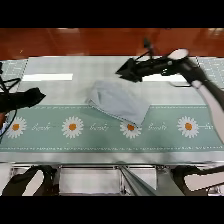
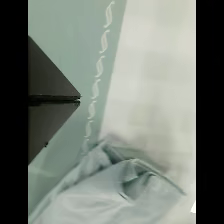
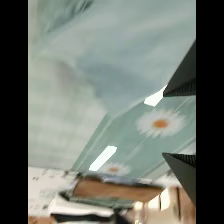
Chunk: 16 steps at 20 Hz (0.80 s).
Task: Fold the shirts.
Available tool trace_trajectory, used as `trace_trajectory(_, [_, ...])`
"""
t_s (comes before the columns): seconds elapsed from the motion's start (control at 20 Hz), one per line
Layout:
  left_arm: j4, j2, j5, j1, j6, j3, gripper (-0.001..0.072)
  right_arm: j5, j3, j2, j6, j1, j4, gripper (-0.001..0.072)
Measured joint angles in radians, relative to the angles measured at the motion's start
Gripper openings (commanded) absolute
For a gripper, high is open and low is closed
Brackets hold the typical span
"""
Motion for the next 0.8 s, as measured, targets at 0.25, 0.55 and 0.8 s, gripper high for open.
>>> trace_trajectory(0.25, [-0.115, 0.003, -0.06, 0.09, 0.044, 0.034, 0.0019, 0.108, -0.27, 0.416, 0.159, -0.299, -0.614, 0.0419])
trace_trajectory(0.55, [-0.161, 0.0, -0.06, -0.061, 0.067, -0.026, 0.0019, -0.198, -0.837, 0.604, 0.113, -0.453, -0.386, 0.0419])
trace_trajectory(0.8, [-0.171, -0.028, -0.028, -0.165, 0.066, -0.054, 0.0019, -0.312, -0.937, 0.398, -0.036, -0.344, -0.097, 0.0419])
